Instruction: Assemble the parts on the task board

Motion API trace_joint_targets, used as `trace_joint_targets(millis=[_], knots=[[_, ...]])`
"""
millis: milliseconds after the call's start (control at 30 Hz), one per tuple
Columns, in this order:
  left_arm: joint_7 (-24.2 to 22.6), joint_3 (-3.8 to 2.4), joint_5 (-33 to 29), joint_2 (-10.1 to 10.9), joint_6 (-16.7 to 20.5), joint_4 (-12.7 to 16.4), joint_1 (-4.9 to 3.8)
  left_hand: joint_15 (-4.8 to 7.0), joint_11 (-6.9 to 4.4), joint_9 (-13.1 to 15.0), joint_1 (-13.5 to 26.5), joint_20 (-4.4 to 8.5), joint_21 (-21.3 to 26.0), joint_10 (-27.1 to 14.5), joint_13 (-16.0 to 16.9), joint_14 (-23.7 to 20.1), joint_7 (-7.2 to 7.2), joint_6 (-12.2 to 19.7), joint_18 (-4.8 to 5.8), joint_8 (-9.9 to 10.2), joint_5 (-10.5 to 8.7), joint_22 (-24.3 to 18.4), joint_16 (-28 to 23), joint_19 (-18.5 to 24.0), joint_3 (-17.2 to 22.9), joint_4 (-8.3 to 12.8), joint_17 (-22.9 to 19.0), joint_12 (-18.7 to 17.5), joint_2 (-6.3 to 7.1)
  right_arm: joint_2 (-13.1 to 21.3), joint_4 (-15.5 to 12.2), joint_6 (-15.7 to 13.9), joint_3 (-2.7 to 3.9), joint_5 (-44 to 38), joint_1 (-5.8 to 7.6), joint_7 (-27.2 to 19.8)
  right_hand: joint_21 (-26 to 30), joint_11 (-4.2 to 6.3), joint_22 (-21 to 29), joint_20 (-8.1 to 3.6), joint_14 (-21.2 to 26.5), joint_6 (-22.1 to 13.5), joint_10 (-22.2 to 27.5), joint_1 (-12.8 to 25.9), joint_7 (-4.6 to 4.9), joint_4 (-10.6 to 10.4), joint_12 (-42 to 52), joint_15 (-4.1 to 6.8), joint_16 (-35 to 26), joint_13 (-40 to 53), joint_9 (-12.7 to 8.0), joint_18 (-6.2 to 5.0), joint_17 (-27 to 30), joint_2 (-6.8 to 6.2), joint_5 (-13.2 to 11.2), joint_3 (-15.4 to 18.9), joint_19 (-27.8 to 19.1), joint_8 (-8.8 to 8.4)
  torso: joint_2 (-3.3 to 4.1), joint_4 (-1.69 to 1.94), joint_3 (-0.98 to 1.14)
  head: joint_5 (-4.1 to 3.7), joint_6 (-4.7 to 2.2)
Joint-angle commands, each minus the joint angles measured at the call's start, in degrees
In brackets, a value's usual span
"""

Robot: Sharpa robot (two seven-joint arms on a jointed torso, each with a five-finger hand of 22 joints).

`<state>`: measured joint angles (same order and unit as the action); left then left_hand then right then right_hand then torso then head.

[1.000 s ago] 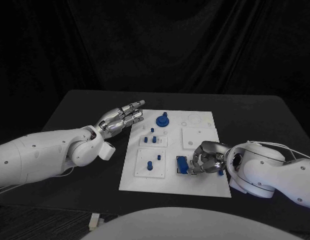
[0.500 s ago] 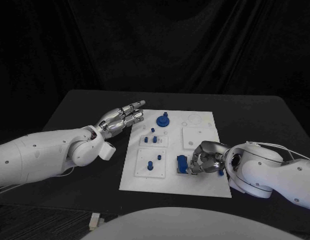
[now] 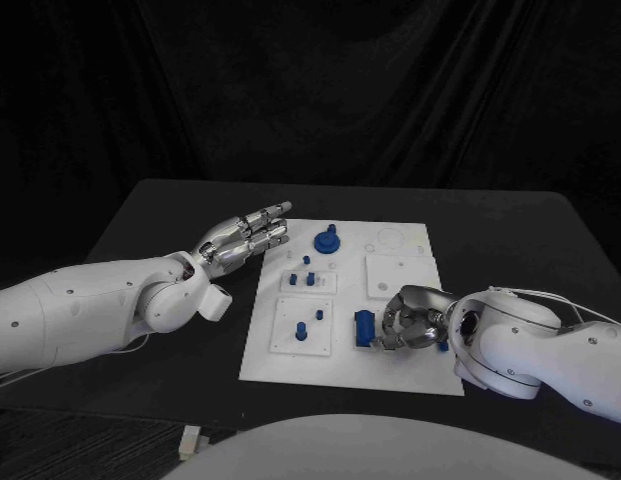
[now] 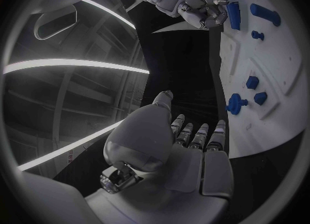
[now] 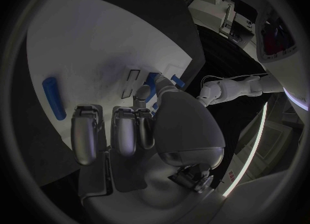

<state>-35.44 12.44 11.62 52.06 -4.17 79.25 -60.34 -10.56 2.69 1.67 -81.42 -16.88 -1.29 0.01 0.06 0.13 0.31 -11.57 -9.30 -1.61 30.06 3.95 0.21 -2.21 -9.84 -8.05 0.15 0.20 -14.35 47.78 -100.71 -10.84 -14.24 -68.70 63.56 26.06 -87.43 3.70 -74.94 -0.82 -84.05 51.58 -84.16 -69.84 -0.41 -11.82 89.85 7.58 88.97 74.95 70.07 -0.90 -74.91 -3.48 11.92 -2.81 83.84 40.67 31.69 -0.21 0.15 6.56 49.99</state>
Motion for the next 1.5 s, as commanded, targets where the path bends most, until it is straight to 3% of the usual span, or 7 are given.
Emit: trace_joint_targets(millis=[33,367,767,833,1000,1267,1500], knots=[[-0.37,-0.05,-0.31,-0.08,-0.78,0.06,0.09,-0.55,0.36,0.04,-0.07,0.01,-0.2,-0.01,-0.06,0.01,0.4,0.12,-0.31,-0.16,0.3,0.05,-0.13,-0.34,-0.08,0.26,-0.08,-0.2,-0.66,0.01,0.07,0.65,0.04,-0.85,-0.28,1.08,0.3,0.08,-13.96,-0.1,-5.35,-1.25,-5.84,-1.27,0.32,0.81,0.15,-0.15,-0.04,15.05,0.42,0.07,-11.93,-1.48,-4.64,0.47,4.61,-0.48,-0.01,-0.02,-0.01,0.04,0.01],[-0.22,-0.05,-0.31,-0.06,-0.82,0.09,0.13,-0.63,-0.03,0.1,-0.08,0.01,-0.22,-0.01,-0.06,0.01,1.43,-0.3,-0.18,-0.26,0.31,0.0,-0.13,-0.37,0.28,0.74,-0.08,-0.2,-0.83,0.73,-0.42,1.65,0.04,-2.4,-0.48,0.21,0.59,-0.29,-13.86,0.46,-5.29,-4.04,-5.84,-5.04,0.78,-4.98,0.15,-0.75,-0.13,15.05,2.67,-0.01,-11.65,-6.89,-9.03,1.81,4.45,0.86,-0.01,0.0,0.01,0.09,0.01],[-0.28,-0.05,-0.31,0.25,-0.68,0.19,0.16,-0.66,0.1,0.08,-0.19,0.01,-0.23,-0.01,-0.06,0.03,1.31,-0.24,-0.15,-0.24,0.36,0.01,-0.12,-0.39,0.43,0.96,-0.08,-0.2,-0.87,6.04,-5.46,-4.17,0.05,-2.56,0.02,-1.74,0.73,-0.24,-13.8,0.58,-5.33,-4.79,-5.84,-1.61,0.75,-4.96,0.15,-0.89,-0.06,15.05,2.35,-0.05,-11.85,-3.24,-9.0,5.77,4.36,0.78,-0.07,0.02,0.01,0.28,0.01],[-0.31,-0.05,-0.31,0.3,-0.64,0.17,0.17,-0.66,0.1,0.08,-0.19,0.01,-0.23,-0.01,-0.06,0.03,1.31,-0.24,-0.15,-0.24,0.36,0.01,-0.12,-0.39,0.43,0.96,-0.08,-0.2,-0.87,7.68,-6.58,-5.14,0.05,-2.17,0.98,-1.43,0.95,-0.61,-13.72,0.77,-5.36,-4.5,-5.84,1.77,1.02,-4.29,0.15,-1.05,-0.01,15.05,-1.4,-0.11,-11.99,1.01,-5.62,5.56,4.26,-2.71,-0.04,-0.01,0.0,0.18,0.01],[-0.39,-0.05,-0.31,0.29,-0.5,0.13,0.17,-0.68,0.18,0.08,-0.23,0.01,-0.24,-0.01,-0.06,0.04,1.2,-0.26,-0.12,-0.24,0.31,0.02,-0.11,-0.41,0.52,1.1,-0.07,-0.2,-0.86,10.75,-7.65,-3.17,0.05,-1.62,3.43,1.24,1.5,-2.77,-13.51,2.28,-5.09,8.61,-5.84,1.58,3.37,-4.16,0.15,-2.53,-0.49,15.05,-32.79,-0.27,-10.6,4.46,11.4,5.53,3.99,-28.2,-0.05,-0.03,0.01,-0.14,0.01],[-2.18,-0.05,-0.31,0.12,1.56,0.03,0.18,1.63,-0.49,0.19,0.5,0.23,-0.03,-0.01,-0.06,-0.13,1.3,-1.22,-0.17,-0.41,0.12,-0.52,-0.21,-0.03,0.33,1.01,-0.15,-0.2,-0.45,13.12,-5.36,7.2,0.03,-1.38,6.08,9.4,1.89,-2.57,-13.37,1.7,-4.91,11.48,-5.84,-0.95,3.27,-2.59,0.15,-1.94,-0.86,15.05,-37.78,-0.38,-9.55,4.74,13.74,4.01,3.82,-31.83,-0.08,0.02,0.01,-0.93,0.01],[-4.51,-0.05,0.71,0.09,3.58,0.06,0.2,5.09,-1.11,0.24,2.13,2.18,0.85,-0.01,-0.06,-0.13,0.87,-2.47,-0.78,-0.5,-2.17,-2.58,-0.21,1.56,-2.15,-4.13,-0.15,-0.2,0.12,13.06,-3.54,10.6,0.02,-1.34,6.36,12.69,2.03,-2.78,-13.33,1.75,-4.86,13.0,-5.84,0.7,3.54,-3.59,0.15,-2.07,-1.0,15.05,-39.99,-0.41,-9.15,4.86,4.48,4.77,3.8,-33.3,0.04,0.02,0.03,-1.58,0.01]])
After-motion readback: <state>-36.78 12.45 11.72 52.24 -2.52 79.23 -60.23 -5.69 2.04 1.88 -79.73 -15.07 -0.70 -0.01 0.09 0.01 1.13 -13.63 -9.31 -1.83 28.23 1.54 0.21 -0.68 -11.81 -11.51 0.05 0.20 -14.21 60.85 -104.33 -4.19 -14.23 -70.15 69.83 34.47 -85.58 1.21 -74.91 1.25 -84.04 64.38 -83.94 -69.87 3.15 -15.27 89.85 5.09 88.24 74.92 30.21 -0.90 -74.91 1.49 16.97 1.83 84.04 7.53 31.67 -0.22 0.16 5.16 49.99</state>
